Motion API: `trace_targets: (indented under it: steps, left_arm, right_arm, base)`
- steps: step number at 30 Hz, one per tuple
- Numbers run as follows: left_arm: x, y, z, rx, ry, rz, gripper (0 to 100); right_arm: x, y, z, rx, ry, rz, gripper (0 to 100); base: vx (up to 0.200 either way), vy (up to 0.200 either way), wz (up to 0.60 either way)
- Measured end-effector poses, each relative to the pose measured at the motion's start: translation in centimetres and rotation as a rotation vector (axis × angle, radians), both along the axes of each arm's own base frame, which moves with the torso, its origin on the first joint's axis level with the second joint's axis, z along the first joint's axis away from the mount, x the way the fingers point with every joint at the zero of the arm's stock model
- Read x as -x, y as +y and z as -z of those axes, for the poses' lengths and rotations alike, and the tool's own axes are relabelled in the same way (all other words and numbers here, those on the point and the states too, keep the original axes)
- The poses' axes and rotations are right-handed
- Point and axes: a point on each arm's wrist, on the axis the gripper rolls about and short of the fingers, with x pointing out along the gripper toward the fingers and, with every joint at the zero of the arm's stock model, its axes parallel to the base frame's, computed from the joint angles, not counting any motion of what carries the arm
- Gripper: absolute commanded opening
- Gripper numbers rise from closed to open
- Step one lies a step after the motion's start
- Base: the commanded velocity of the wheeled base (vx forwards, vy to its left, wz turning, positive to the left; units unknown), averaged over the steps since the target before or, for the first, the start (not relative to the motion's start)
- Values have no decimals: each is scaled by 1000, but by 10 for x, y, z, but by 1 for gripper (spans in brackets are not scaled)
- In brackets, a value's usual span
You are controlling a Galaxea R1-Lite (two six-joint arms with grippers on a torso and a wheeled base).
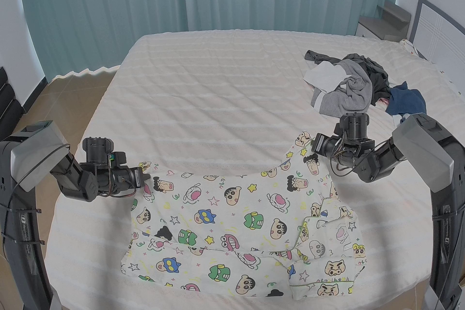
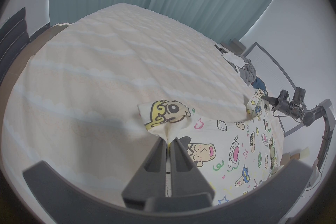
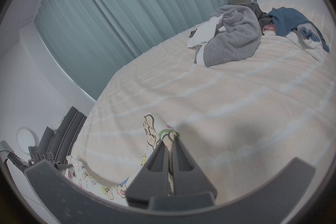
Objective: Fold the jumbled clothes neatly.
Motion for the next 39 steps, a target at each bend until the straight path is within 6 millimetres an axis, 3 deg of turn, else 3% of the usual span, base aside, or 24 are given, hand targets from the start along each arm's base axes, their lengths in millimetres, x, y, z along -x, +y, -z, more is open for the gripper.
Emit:
trace_targets:
  steps: [9, 21, 30, 39]
  left_arm:
    - [0, -5, 1, 0, -38, 13, 0]
    - [8, -1, 0, 7, -159, 11, 0]
    - [28, -1, 11, 33, -117, 45, 0]
    - [36, 0, 8, 51, -121, 68, 0]
  right_arm:
    - [1, -2, -10, -8, -19, 9, 0]
    - [22, -8, -16, -20, 27, 1, 0]
    - [48, -16, -24, -39, 68, -43, 0]
    - [81, -25, -24, -67, 58, -95, 0]
  base:
    - [0, 0, 0]
    - [0, 0, 0]
    - [0, 0, 0]
    - [0, 0, 0]
